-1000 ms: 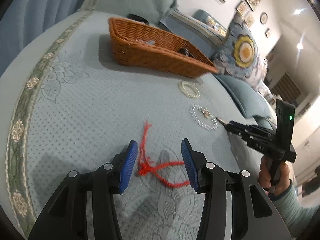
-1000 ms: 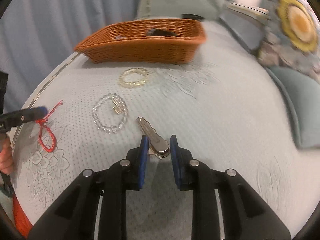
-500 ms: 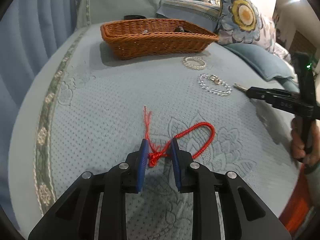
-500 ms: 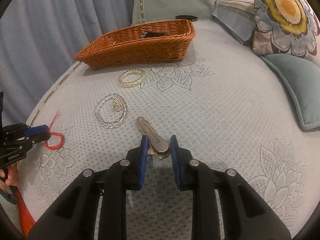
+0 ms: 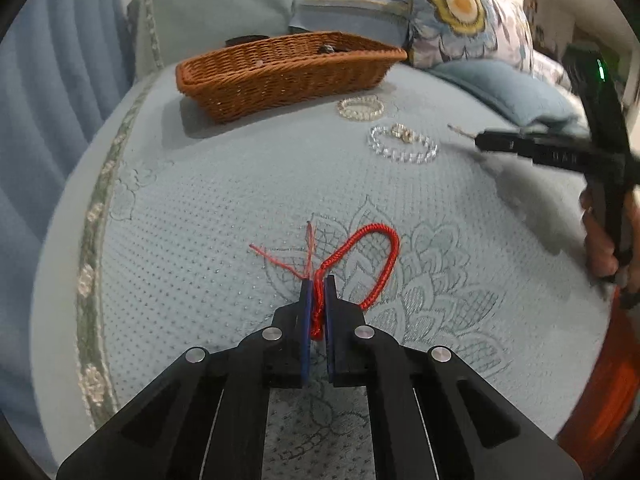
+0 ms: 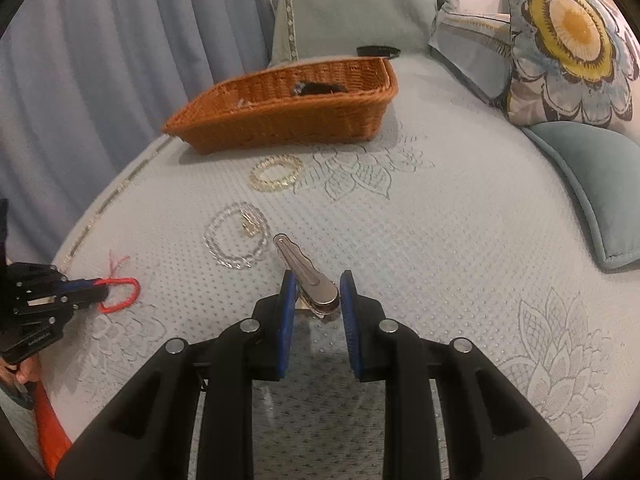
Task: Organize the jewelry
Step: 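Carry the red string and hair clip into the basket and open both tools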
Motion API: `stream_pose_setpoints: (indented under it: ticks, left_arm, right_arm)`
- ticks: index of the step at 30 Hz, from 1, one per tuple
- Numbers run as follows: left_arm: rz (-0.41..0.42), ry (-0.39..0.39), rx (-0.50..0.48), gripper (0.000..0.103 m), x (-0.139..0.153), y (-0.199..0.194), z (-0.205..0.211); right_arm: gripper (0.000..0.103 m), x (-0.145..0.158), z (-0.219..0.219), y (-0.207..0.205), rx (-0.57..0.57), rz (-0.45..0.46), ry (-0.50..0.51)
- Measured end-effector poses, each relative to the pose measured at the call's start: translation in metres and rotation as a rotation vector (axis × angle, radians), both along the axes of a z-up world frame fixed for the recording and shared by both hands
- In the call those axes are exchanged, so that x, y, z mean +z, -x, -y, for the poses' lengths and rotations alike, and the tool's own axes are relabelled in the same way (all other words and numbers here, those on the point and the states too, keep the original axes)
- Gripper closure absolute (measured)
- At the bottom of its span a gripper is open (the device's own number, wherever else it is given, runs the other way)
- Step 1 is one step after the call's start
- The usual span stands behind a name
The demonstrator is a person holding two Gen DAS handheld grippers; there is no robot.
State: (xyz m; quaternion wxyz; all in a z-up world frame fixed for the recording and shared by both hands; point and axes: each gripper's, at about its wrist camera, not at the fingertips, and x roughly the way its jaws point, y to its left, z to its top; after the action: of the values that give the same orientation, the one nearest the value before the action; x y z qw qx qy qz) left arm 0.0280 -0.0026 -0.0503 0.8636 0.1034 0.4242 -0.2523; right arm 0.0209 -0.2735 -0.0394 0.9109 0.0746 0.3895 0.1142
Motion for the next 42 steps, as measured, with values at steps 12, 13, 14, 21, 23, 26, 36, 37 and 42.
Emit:
stream_pose_setpoints:
  ticks: [12,13,14,21,23,26,36,37,42]
  left_arm:
    - [0.116,0.353,0.005,0.100,0.050,0.004,-0.012]
    - [0.126,0.365,0.006,0.100,0.052,0.004,-0.011]
    - [0.136,0.374,0.001,0.100,0.055,0.006,-0.010]
    - [0.190,0.352,0.003,0.100,0.078,-0.007,0.002]
    - [0.212,0.350,0.008,0.100,0.091,-0.017,0.007]
    - [0.254,0.338,0.019,0.100,0.114,-0.040,0.019]
    - [0.310,0.247,0.105,0.100,0.128,-0.139,0.052]
    - [0.308,0.249,0.113,0.100,0.125,-0.146,0.052]
    - [0.265,0.283,0.188,0.099,0.104,-0.186,0.046]
  right_arm:
    - [0.083,0.023,0.003,0.012,0.009,0.108,-0.052]
    - [0.083,0.024,0.003,0.012,0.005,0.111,-0.054]
    - [0.083,0.024,0.004,0.012,0.002,0.113,-0.055]
    - [0.083,0.036,0.010,0.006,-0.048,0.137,-0.053]
    - [0.083,0.047,0.011,-0.001,-0.055,0.156,-0.051]
    - [0.083,0.064,0.009,-0.018,-0.055,0.179,-0.036]
    - [0.083,0.103,-0.002,-0.136,-0.069,0.156,-0.003]
    - [0.083,0.103,-0.002,-0.146,-0.077,0.141,-0.007]
    - [0.083,0.089,0.001,-0.206,-0.110,0.047,-0.056]
